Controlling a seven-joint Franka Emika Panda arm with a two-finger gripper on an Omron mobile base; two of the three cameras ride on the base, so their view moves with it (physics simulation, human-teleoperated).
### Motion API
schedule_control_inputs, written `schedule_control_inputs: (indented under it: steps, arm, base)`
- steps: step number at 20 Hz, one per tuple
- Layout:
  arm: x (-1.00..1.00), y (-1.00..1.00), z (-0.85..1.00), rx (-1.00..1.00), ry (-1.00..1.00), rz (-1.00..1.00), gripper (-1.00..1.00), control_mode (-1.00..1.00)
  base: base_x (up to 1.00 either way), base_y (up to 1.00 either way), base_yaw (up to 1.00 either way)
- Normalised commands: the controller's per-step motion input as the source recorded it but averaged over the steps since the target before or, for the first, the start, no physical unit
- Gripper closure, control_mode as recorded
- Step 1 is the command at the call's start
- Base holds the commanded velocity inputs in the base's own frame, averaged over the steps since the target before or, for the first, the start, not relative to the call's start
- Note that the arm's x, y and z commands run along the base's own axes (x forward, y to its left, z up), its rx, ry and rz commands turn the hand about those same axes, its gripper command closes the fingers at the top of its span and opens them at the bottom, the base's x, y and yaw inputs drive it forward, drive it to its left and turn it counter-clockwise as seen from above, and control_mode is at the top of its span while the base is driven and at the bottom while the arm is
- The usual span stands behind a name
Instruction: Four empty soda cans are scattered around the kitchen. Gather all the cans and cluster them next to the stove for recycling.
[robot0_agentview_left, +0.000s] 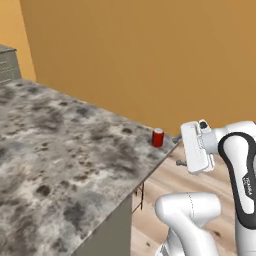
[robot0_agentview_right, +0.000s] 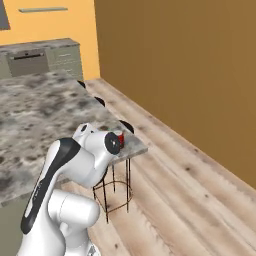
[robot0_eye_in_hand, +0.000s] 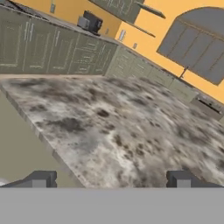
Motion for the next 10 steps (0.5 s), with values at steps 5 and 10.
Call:
schedule_control_inputs:
  steps: [5,10]
  arm:
    - [0.0,0.0,0.0,0.0,0.0,0.0,-1.0,1.0]
    - [0.0,0.0,0.0,0.0,0.0,0.0,-1.0,1.0]
  base:
    - [0.25,-0.05,0.42]
    - [0.23,-0.04,0.41]
